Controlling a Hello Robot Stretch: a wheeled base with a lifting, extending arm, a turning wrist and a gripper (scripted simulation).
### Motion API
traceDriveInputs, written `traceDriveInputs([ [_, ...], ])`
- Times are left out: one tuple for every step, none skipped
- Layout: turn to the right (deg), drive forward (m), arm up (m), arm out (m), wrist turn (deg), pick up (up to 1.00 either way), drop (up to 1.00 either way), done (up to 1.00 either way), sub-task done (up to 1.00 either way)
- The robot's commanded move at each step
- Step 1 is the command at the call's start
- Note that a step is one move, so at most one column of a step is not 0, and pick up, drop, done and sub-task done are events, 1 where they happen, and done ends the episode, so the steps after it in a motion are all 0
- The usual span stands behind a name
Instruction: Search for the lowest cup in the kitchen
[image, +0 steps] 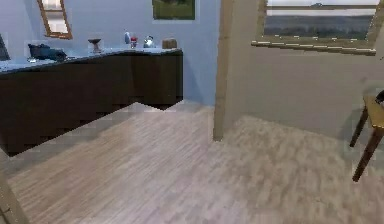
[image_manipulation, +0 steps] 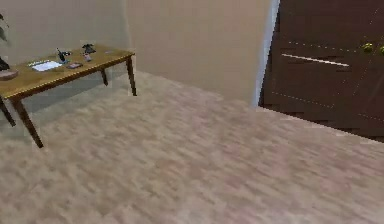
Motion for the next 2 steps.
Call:
traceDriveInputs([
  [-6.0, 0.0, 0.0, 0.0, 0.0, 0.0, 0.0, 0.0, 0.0],
  [0.0, 0.45, 0.0, 0.0, 0.0, 0.0, 0.0, 0.0, 0.0],
])
